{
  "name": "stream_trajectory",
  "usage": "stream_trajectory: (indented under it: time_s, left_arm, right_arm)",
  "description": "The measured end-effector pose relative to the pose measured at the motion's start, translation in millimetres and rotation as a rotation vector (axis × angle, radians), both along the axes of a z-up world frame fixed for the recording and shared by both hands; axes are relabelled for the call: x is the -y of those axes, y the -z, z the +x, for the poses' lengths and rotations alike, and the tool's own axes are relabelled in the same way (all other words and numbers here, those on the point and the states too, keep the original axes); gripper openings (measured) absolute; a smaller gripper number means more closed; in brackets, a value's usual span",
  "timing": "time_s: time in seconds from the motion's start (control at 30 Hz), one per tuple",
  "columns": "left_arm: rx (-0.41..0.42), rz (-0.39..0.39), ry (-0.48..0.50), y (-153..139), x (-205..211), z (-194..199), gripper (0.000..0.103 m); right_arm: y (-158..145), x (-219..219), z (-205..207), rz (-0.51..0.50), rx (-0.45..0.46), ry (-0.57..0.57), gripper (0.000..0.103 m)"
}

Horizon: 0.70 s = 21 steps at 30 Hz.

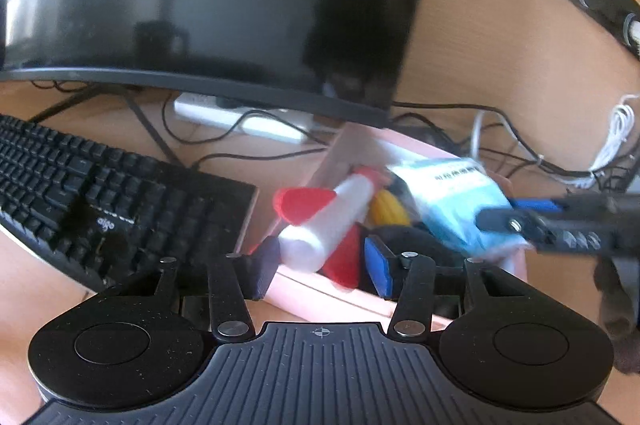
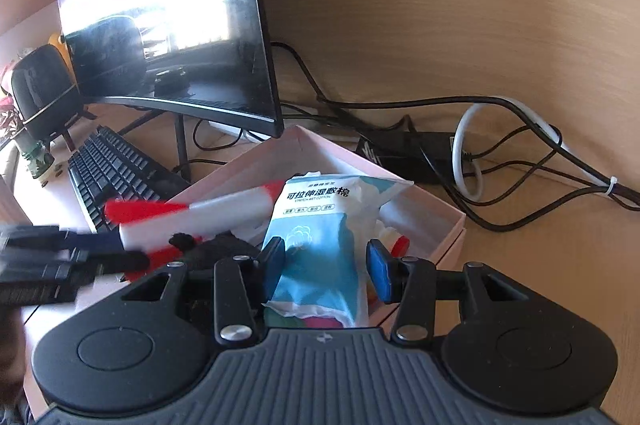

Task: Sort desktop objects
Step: 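Open both grippers over the pink box and release the rocket and wipe pack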

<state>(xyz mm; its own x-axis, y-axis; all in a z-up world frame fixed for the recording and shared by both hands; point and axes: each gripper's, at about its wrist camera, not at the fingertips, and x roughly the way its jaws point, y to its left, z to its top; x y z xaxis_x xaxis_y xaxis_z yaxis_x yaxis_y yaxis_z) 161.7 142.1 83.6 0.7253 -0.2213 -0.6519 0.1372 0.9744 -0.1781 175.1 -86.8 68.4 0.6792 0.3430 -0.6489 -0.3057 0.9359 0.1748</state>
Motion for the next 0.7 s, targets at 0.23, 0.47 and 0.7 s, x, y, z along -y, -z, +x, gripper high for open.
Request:
stream_trajectory:
  time_s: [0.23, 0.47, 0.7]
  left_arm:
    - [-0.010, -0.030, 0.056, 2, 7, 3, 0.059]
    - [-0.005, -0.082, 0.083, 3, 19, -11, 0.063]
    - [0.032, -0.113, 0.045, -8, 22, -38, 0.098]
  right_arm:
    - [-12, -10, -18, -0.035, 0.052, -0.010, 0.046]
    - [-19, -26, -51, -0.019, 0.071, -0.077, 0.046]
    - [-24, -1, -51, 0.016, 0.032, 0.017, 0.046]
